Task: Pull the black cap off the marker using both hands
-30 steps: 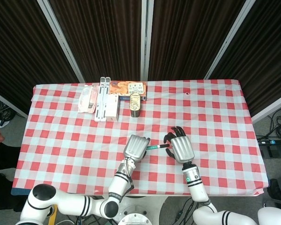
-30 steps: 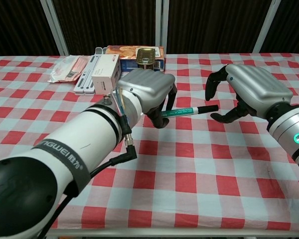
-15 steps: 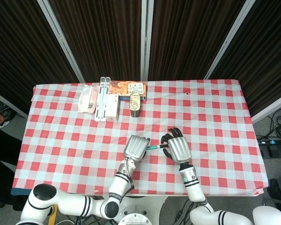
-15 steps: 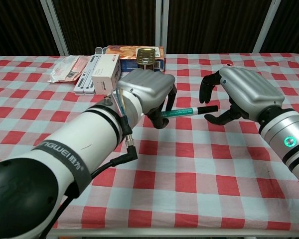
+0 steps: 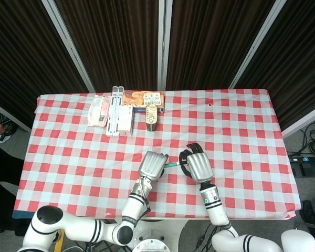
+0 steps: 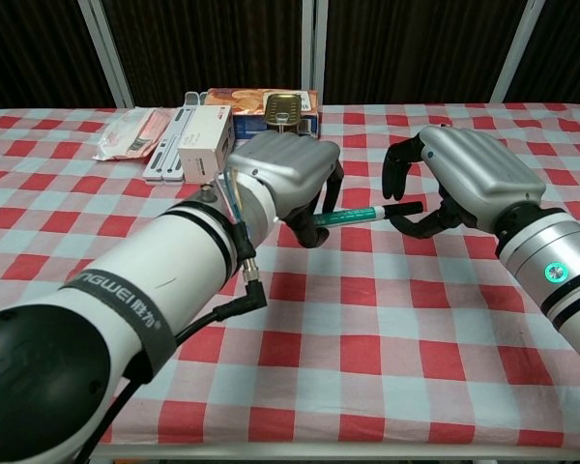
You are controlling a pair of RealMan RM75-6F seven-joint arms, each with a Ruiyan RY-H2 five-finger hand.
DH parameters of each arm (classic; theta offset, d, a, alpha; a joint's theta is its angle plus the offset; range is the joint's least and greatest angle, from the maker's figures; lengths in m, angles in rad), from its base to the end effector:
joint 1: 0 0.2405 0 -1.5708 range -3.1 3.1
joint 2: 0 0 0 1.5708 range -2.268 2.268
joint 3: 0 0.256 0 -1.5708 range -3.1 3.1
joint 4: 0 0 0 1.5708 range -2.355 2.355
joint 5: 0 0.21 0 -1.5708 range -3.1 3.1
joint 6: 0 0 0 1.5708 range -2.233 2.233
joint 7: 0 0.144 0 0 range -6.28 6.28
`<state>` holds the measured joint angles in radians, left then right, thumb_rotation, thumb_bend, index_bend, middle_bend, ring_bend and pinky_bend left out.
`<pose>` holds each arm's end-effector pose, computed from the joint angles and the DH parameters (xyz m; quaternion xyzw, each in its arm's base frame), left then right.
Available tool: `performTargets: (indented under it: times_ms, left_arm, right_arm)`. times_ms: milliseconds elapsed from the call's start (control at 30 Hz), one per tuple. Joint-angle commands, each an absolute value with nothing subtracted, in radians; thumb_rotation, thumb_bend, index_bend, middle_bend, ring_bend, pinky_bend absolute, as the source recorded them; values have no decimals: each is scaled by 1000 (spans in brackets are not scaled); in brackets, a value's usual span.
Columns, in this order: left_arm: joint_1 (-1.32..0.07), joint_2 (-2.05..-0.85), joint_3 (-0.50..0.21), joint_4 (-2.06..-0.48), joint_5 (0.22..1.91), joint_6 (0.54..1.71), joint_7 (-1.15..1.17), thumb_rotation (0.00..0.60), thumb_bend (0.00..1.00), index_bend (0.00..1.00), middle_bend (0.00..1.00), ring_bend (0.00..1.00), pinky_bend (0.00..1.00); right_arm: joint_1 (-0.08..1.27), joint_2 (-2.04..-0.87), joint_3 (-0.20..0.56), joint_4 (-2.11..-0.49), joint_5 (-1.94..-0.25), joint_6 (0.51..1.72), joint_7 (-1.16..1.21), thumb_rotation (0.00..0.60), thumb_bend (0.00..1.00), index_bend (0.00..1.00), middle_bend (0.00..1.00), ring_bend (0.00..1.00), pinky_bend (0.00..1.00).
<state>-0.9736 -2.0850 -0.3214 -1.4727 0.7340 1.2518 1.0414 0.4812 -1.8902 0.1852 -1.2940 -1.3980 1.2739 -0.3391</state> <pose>0.0046 0.2849 -0.1238 -0.7598 -0.3402 -0.3366 0.4401 -0.1531 -0.2794 -0.0652 0.6528 -0.3731 0.4681 0.4642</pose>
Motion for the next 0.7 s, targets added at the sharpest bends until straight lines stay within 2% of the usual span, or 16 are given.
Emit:
performTargets:
  times_ms: [33,233,333,500,700]
  left_arm:
    - [-973,-2083,-322,-1477,732,1252,1042,600,388,529,562,967,904]
    - [-973,-2075,-320,-1487,726,1251,1043,600,388,529,562,967,904]
    - [-972,-2071,-320,-1489,724,1249,1039,600,388,529,562,967,904]
    - [-969,-2067,-316,-1489,723,1250,1031,600,389,529,562,967,904]
    - [-964,-2057,-312,-1497,731,1254,1022,600,389,529,562,966,904]
  right_arm:
    - [481,-1889,185,-1295,-1394,1271,-340,600,201,559,521,238,200]
    - [482,-1886,185,-1294,-1393,1271,-323,600,173,563,513,249,203]
    - [483,-1881,184,-1296,-1394,1270,-317,600,197,562,518,249,205]
    - [479,-1880,177,-1300,-1396,1276,-313,600,225,593,606,293,221]
    - [478,-1881,172,-1296,-1404,1281,-296,600,249,629,659,331,233]
